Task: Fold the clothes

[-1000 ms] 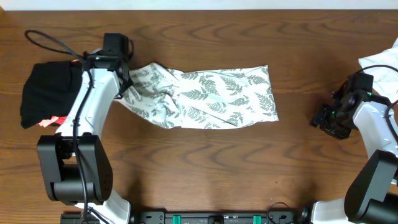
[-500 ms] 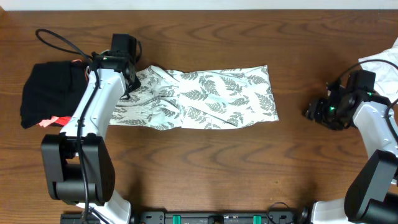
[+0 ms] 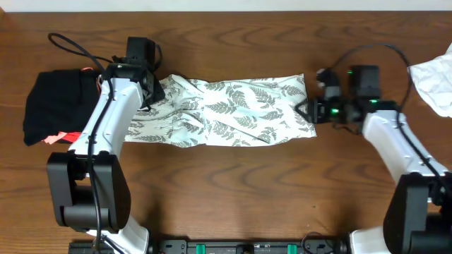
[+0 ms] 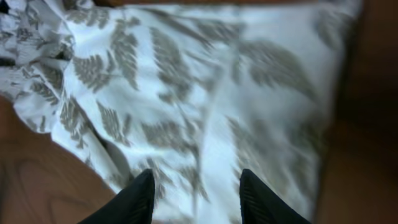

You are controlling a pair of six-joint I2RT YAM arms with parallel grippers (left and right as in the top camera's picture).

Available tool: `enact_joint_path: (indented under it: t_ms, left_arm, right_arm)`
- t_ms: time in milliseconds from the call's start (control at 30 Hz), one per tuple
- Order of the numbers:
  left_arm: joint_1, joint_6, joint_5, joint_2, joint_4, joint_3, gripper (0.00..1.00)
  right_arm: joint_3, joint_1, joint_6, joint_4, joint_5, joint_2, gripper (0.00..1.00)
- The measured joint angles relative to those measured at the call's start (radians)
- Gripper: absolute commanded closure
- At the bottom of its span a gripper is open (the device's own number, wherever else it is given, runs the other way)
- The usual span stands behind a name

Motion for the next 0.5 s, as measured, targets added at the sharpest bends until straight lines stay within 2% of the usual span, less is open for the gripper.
enact_joint_path:
  t_ms: [267,400,500]
  left_arm:
    - [-0.013,0.007,0.023,0.0,-0.012,-0.018,0.43]
    - [-0.023,0.012,0.026,0.0,-0.021,-0.018,0.43]
    - [-0.025,0.014,0.027,0.0,-0.029,-0.018,0.43]
  right_arm:
    - [0.0,0.154,0.068,0.204,0.092,0.174,0.55]
    - [0.003,0.159,0.093,0.237,0.097,0.262,0.57]
    - [0.028,0.158,0.125,0.192,0.124,0.269,0.57]
